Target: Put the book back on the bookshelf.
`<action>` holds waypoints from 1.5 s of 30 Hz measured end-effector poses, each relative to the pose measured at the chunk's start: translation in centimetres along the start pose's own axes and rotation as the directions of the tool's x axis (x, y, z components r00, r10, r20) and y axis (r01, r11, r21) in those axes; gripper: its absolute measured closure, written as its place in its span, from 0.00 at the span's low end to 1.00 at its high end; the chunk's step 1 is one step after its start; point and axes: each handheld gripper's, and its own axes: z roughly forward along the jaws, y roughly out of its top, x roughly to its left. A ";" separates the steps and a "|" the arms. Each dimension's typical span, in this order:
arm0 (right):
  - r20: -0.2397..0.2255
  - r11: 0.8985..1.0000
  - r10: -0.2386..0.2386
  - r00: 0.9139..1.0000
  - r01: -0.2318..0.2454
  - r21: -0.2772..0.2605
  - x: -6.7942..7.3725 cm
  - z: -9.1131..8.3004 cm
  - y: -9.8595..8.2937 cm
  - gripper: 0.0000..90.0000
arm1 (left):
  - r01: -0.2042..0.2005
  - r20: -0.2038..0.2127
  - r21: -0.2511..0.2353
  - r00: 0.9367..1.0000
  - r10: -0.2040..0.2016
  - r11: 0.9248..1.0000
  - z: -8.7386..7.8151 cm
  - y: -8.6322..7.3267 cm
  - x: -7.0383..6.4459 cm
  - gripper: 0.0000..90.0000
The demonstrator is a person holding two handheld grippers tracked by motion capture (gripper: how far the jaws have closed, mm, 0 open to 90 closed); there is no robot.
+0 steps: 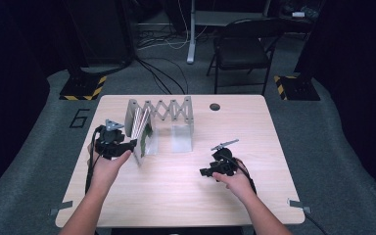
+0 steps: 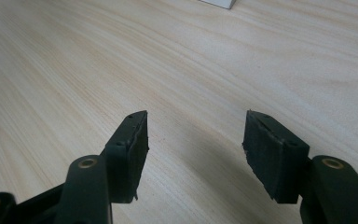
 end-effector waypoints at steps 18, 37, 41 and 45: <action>0.015 1.000 -0.003 1.000 0.003 -0.012 0.2 -0.3 0.0 0.45 | -0.106 0.173 -0.014 0.979 0.107 0.994 -2.3 -3.3 -2.4 0.52; 0.020 1.000 -0.012 1.000 0.012 -0.021 0.2 -0.3 -0.1 0.45 | -0.097 0.214 -0.008 0.972 0.096 0.995 -1.7 -9.3 -2.5 0.50; 0.020 1.000 -0.012 1.000 0.013 -0.022 0.2 -0.4 -0.1 0.45 | -0.076 0.211 -0.015 0.974 0.078 0.997 -1.4 -10.0 -2.2 0.50; 0.022 1.000 -0.015 1.000 0.016 -0.022 0.2 -0.3 -0.1 0.45 | -0.088 0.194 -0.003 0.977 0.087 0.996 -1.1 -10.5 -2.0 0.50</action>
